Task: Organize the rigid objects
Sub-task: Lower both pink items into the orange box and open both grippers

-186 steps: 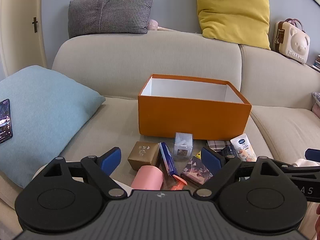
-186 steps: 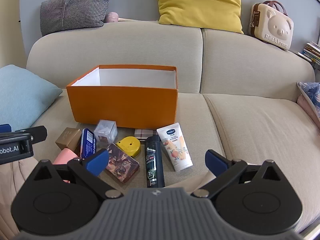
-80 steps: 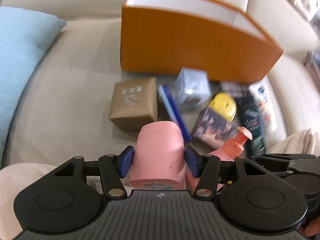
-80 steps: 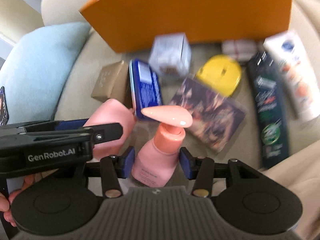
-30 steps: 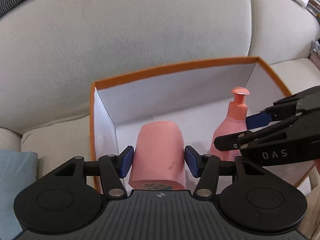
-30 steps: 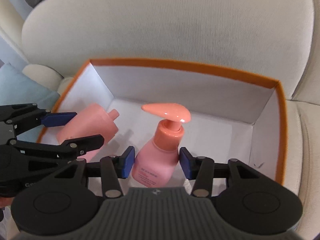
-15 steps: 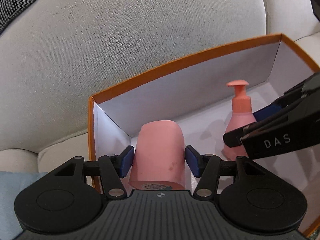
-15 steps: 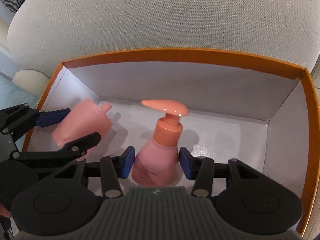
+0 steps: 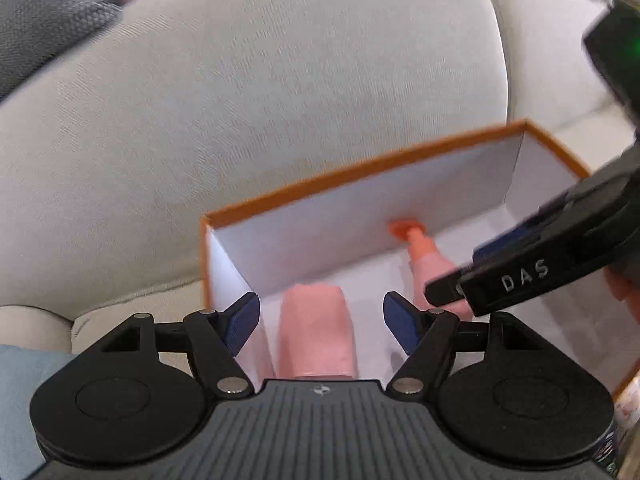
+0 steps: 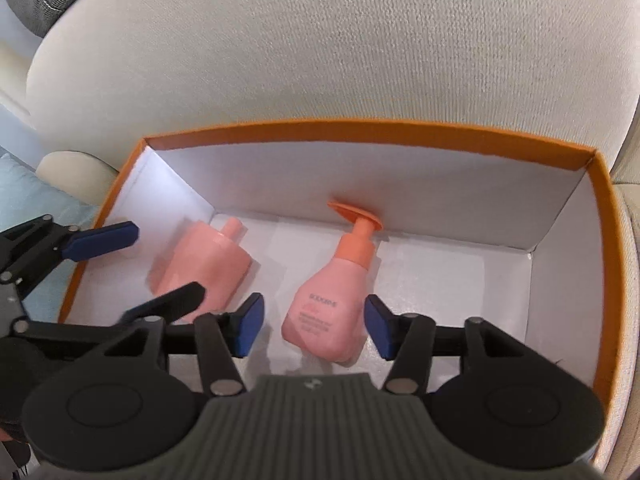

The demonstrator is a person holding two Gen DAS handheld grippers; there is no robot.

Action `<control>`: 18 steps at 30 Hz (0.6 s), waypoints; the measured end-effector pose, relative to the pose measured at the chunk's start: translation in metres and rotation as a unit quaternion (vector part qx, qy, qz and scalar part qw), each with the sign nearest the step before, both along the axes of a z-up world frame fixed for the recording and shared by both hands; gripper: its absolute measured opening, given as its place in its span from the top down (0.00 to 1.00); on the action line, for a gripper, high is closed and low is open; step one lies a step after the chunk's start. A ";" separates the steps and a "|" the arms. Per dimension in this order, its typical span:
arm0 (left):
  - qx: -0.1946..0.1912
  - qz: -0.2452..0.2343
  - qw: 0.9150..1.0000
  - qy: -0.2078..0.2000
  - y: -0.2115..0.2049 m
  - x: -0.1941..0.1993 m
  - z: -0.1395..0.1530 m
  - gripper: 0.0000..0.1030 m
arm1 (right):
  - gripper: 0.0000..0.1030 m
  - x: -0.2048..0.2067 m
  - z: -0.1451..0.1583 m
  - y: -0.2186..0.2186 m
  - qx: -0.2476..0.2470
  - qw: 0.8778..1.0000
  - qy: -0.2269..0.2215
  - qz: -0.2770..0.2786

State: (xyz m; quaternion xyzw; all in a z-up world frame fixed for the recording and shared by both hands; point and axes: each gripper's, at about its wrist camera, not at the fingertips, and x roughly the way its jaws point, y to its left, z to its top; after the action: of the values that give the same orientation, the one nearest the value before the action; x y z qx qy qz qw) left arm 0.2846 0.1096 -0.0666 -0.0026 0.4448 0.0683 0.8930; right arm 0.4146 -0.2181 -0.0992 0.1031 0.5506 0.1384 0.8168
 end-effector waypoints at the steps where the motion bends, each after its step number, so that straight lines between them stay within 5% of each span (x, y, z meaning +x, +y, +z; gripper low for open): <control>1: -0.004 0.009 1.000 -0.013 0.004 -0.008 0.006 0.19 | 0.43 -0.002 0.002 -0.002 -0.004 1.000 0.000 0.004; 5: -0.025 0.063 0.997 -0.042 0.028 -0.034 0.027 0.19 | 0.38 -0.010 0.005 0.000 -0.029 0.999 0.002 0.030; 10: -0.055 0.123 0.991 -0.011 0.055 -0.057 0.031 0.29 | 0.41 -0.013 -0.004 0.008 -0.051 0.997 0.013 0.053; 18: -0.144 0.143 0.979 0.005 0.070 -0.070 0.012 0.71 | 0.43 0.006 -0.008 0.011 -0.060 0.996 0.027 0.053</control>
State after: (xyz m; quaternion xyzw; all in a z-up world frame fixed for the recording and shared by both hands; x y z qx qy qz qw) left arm 0.2148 0.1800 -0.0550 -0.1945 0.4495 0.1305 0.8620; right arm 0.4204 -0.2073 -0.1072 0.0280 0.5845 0.1457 0.7977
